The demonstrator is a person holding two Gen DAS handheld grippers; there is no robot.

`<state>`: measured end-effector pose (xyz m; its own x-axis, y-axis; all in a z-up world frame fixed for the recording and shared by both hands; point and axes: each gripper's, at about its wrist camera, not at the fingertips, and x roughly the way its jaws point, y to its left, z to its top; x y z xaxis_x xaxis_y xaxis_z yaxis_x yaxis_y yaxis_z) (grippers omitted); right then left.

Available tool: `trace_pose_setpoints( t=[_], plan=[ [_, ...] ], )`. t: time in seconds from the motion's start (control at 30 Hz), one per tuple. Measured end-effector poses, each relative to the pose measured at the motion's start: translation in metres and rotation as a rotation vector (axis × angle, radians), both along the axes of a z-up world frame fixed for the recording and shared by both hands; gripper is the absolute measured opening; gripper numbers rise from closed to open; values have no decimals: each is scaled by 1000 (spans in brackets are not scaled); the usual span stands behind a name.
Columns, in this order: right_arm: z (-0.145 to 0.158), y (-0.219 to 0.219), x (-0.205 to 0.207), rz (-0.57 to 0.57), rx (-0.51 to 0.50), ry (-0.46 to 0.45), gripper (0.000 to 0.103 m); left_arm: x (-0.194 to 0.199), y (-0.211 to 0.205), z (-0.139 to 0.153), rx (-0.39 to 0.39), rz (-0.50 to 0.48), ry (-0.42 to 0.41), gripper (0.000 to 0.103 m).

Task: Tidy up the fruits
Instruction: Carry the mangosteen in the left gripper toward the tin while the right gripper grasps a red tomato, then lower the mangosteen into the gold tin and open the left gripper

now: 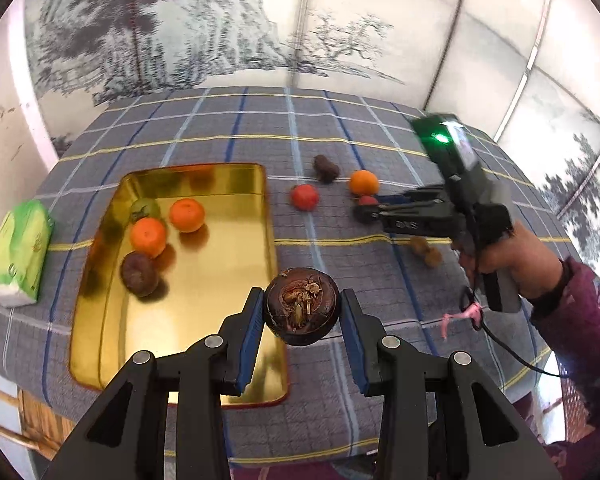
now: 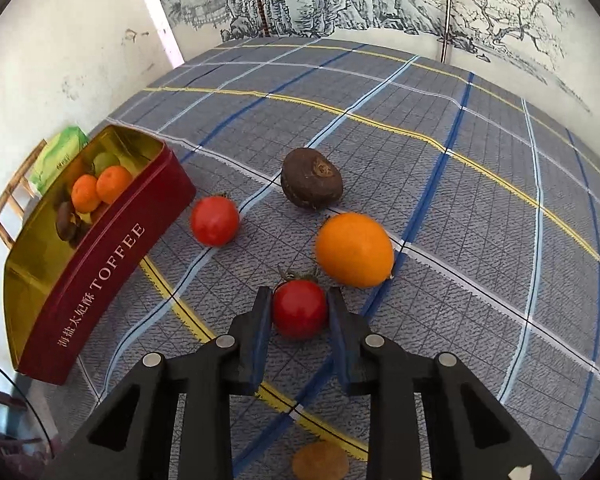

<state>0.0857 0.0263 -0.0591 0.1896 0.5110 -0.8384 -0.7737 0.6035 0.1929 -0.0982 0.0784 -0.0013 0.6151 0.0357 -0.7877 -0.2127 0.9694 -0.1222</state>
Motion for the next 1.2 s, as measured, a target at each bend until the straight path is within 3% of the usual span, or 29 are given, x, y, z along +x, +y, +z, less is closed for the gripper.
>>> trace_pose_setpoints(
  t=[0.3,0.57,0.8,1.2],
  plan=[
    [32,-46,-45,-50,119,-22,25,-19,33,-12,18,102,19,39],
    [67,-78,-76,-70,213,-28,25,-18,45,-27,21,128,33,39],
    [88,-78,-96,-42,240,-61,25,-3,49,-31,60,120,31,39],
    [92,-74,-104,-28,240,-62,25,10,51,-43,109,121,64,39]
  ],
)
